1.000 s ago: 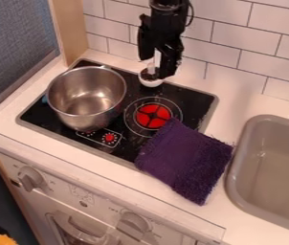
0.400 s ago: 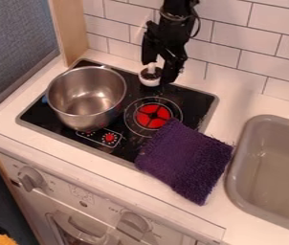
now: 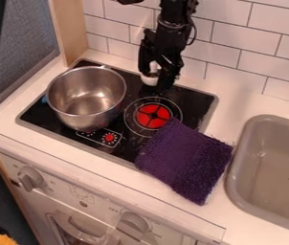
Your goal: Move the white screw to the right top corner of the purple towel
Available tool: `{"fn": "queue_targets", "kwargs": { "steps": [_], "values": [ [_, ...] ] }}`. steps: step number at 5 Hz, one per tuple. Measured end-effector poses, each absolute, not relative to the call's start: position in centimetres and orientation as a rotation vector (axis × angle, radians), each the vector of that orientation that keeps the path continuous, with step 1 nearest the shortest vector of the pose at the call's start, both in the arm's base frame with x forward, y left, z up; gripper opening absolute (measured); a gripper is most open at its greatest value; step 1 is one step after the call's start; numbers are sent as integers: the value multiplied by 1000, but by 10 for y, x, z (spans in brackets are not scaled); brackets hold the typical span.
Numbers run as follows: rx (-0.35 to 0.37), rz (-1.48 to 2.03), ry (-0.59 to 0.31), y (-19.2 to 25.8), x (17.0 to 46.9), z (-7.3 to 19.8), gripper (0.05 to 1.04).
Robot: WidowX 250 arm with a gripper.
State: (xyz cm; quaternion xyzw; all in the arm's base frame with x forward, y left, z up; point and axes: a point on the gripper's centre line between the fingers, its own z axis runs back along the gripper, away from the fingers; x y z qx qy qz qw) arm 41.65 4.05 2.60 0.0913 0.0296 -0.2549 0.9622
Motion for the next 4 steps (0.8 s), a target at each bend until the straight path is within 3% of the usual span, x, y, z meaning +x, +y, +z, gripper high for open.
{"fn": "queue_targets", "kwargs": {
  "steps": [1, 2, 4],
  "values": [
    [167, -518, 80, 42, 415, 13, 926],
    [167, -529, 69, 42, 416, 13, 767],
    [165, -542, 70, 41, 417, 14, 767]
  ]
}}
